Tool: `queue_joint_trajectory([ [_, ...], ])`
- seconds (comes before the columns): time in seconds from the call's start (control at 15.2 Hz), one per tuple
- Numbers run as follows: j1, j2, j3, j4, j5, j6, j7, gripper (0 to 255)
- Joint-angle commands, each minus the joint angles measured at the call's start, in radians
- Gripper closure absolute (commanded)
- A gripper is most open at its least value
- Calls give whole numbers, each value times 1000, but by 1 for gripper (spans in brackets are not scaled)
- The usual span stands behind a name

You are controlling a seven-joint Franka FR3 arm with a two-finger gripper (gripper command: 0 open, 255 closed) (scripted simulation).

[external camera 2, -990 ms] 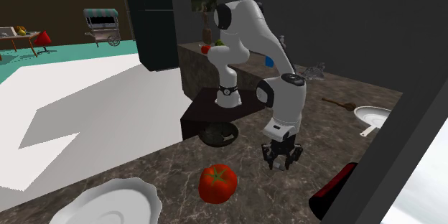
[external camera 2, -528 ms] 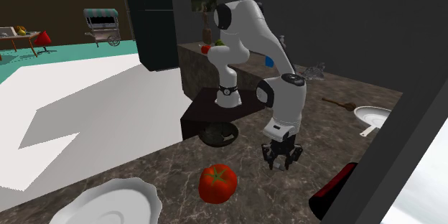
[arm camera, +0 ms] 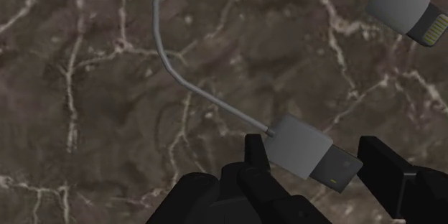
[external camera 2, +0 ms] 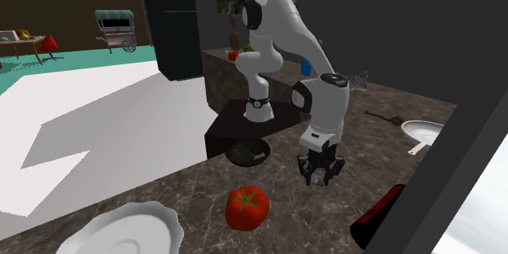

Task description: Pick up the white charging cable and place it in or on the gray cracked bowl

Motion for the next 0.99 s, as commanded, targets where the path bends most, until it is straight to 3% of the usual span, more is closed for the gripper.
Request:
queue_joint_trajectory([
  [0.0, -4, -17, 4, 4, 6, -21, -5, 255],
  [0.92, -18, -131, 25, 40, 45, -168, -32, 255],
])
